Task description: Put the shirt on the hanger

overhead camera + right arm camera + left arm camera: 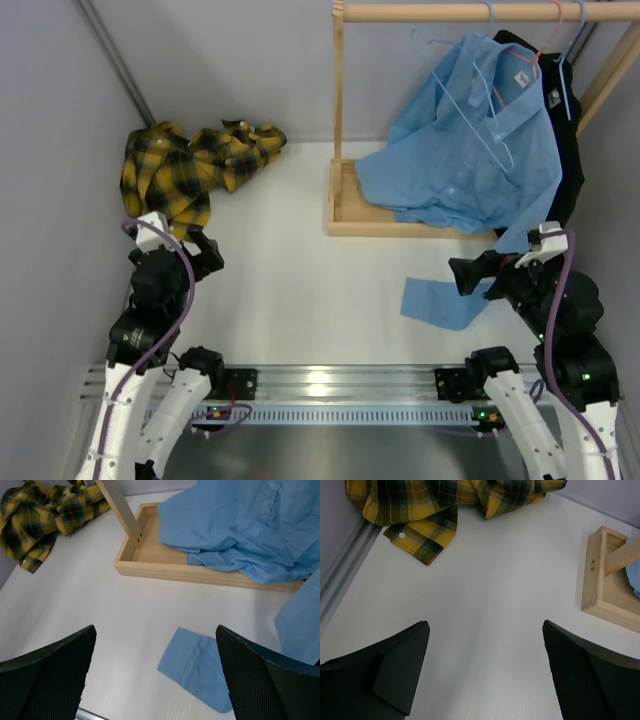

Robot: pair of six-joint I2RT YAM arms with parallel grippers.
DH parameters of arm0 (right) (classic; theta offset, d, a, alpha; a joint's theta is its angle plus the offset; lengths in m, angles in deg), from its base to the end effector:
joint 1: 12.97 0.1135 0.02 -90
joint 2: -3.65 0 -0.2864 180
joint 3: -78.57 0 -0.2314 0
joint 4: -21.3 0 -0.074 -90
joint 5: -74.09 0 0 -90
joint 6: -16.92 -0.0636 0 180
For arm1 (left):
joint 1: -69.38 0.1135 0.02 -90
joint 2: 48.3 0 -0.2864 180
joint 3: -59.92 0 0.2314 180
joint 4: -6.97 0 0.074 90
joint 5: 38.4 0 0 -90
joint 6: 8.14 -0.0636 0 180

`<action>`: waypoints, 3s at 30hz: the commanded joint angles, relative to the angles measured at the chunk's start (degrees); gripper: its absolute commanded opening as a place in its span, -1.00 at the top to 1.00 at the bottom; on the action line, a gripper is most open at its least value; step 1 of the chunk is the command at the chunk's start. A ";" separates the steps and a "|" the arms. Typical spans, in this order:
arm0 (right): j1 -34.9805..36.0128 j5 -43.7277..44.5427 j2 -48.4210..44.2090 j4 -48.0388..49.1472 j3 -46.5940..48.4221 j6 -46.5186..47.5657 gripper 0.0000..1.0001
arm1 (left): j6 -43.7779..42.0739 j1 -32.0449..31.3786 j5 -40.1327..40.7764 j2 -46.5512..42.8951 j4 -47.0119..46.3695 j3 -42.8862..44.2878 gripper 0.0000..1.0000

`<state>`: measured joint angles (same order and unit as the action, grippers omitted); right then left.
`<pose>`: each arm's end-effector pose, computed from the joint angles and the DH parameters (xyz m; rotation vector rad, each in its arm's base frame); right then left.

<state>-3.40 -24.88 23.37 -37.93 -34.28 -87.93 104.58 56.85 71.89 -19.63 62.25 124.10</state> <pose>0.0386 0.0166 0.3526 -0.0316 1.7957 0.4455 0.0857 0.0036 0.3401 -0.4025 1.8512 -0.0797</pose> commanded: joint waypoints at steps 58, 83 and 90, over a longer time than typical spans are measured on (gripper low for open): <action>-0.25 -21.60 5.75 12.03 -0.53 -4.74 -0.99 | 31.85 -11.36 -16.32 7.49 -40.17 -17.31 0.92; 36.91 -12.75 29.65 63.81 -34.55 -23.57 -0.90 | 10.34 -12.34 -22.35 2.08 6.32 5.68 -0.96; 45.01 -1.51 49.15 63.98 -26.73 -14.08 -0.75 | 7.07 -12.34 -15.72 4.64 12.22 16.33 -0.96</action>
<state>38.37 -33.67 67.63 19.51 -64.93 -107.56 114.59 44.50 53.01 -16.13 70.93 136.95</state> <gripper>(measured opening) 0.902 0.982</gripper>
